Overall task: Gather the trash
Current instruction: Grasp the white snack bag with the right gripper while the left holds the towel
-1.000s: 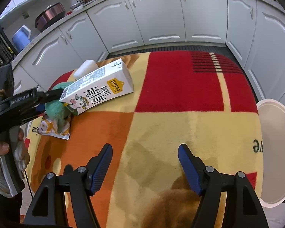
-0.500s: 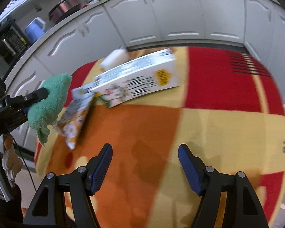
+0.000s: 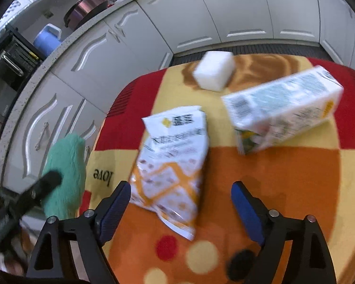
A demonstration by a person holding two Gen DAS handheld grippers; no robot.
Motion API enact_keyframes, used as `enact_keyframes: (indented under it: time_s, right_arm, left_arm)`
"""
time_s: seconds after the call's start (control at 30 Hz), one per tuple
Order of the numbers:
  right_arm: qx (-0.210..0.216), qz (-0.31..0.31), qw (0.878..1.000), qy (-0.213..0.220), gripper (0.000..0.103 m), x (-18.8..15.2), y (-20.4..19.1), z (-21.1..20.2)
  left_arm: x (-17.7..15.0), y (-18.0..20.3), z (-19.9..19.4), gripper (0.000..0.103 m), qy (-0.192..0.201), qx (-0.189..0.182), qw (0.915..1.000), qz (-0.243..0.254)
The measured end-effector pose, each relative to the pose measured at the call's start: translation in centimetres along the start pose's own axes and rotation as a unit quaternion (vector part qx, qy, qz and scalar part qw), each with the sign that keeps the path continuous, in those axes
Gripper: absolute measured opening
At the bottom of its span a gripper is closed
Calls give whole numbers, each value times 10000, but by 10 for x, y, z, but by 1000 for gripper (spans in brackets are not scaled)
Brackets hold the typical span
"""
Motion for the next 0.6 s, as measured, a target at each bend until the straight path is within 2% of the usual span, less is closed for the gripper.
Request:
enact_keyframes:
  time_s: [0.13,0.23,0.27,0.3,0.4,0.6]
  right_arm:
    - [-420,-244,9988,-114,88,-1,-21,26]
    - [-611,-503,9968,60,89,-2,-26,32]
    - [-618,-545,9966,77,85,-3,-25,31]
    - [-640,-590,9961,109,74,-4,-23,29]
    - [-503,-776,9957,97,64,-7,-15,19]
    - [-260,-1330,9906,168,62,-34,2,-20]
  left_arm:
    - [-11,-4,4,31,-58,27,10000,37]
    - [-16,-8,4,31,-67,2,10000,2]
    - [-18,-10,3,31,-59,-8,10000,-12]
    - [-19,-11,4,31,-55,-10,10000,-20]
    - [-20,-9,7,31,-74,-57,10000,-26]
    - [-22,8,10,31,-76,-170,9997,144]
Point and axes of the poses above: each gripper's, at about its wrist camera, not at the fingertips, and z roughly the way its jaws point, y to its right, x to its top, the point moved 1 cm from there along z, roughly the way its jaws point, and after that the axes turned 10 degrees about z, right-handed, at the moved point
